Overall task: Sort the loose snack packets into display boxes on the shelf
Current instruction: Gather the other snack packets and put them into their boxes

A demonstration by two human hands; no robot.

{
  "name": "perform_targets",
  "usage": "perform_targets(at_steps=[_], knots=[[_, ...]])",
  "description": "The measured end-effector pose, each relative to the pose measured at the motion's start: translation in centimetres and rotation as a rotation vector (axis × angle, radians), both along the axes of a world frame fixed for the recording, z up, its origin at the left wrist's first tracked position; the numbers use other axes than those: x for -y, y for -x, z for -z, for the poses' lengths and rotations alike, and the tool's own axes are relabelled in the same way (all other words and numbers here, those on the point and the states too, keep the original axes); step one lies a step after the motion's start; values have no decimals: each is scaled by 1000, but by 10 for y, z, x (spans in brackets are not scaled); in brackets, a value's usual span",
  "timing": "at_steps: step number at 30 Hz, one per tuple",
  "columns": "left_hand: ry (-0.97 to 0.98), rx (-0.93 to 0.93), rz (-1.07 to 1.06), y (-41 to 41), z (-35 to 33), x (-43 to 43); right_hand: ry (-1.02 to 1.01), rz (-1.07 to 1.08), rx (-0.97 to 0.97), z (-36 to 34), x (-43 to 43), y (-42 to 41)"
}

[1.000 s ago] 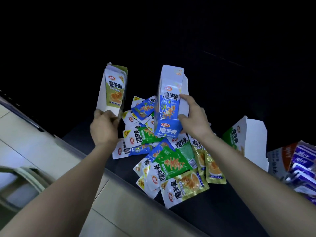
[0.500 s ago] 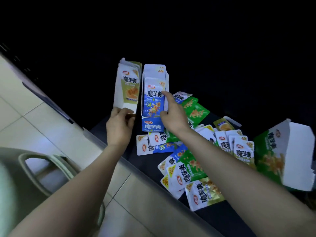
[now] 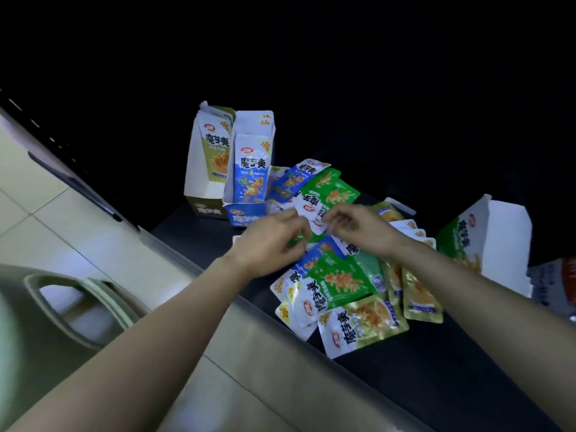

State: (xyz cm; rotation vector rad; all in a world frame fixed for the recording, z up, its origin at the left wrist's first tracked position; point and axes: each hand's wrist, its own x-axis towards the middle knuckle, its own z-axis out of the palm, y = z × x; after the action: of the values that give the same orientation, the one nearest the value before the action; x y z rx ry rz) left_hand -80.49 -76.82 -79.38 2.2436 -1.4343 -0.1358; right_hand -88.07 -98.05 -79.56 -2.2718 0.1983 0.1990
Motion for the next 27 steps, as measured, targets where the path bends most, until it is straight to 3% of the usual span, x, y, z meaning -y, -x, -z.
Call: perform_targets(at_steps=[4, 7, 10, 14, 20, 24, 27], knots=[[-457, -94, 29, 25, 8, 24, 301, -267, -174, 2, 5, 54], [-597, -121, -44, 37, 15, 27, 507, -369, -222, 11, -5, 84], [-582, -185, -119, 47, 23, 28, 630, -415, -160, 21, -11, 96], [-560, -259, -239, 60, 31, 29, 522, -269, -153, 26, -10, 90], [-491, -427, -347, 59, 28, 30, 465, -271, -117, 29, -3, 92], [-267, -628, -467, 45, 16, 28, 351, -130, -63, 23, 3, 92], [-61, -564, -526, 31, 0, 24, 262, 17, 38, 13, 0, 85]])
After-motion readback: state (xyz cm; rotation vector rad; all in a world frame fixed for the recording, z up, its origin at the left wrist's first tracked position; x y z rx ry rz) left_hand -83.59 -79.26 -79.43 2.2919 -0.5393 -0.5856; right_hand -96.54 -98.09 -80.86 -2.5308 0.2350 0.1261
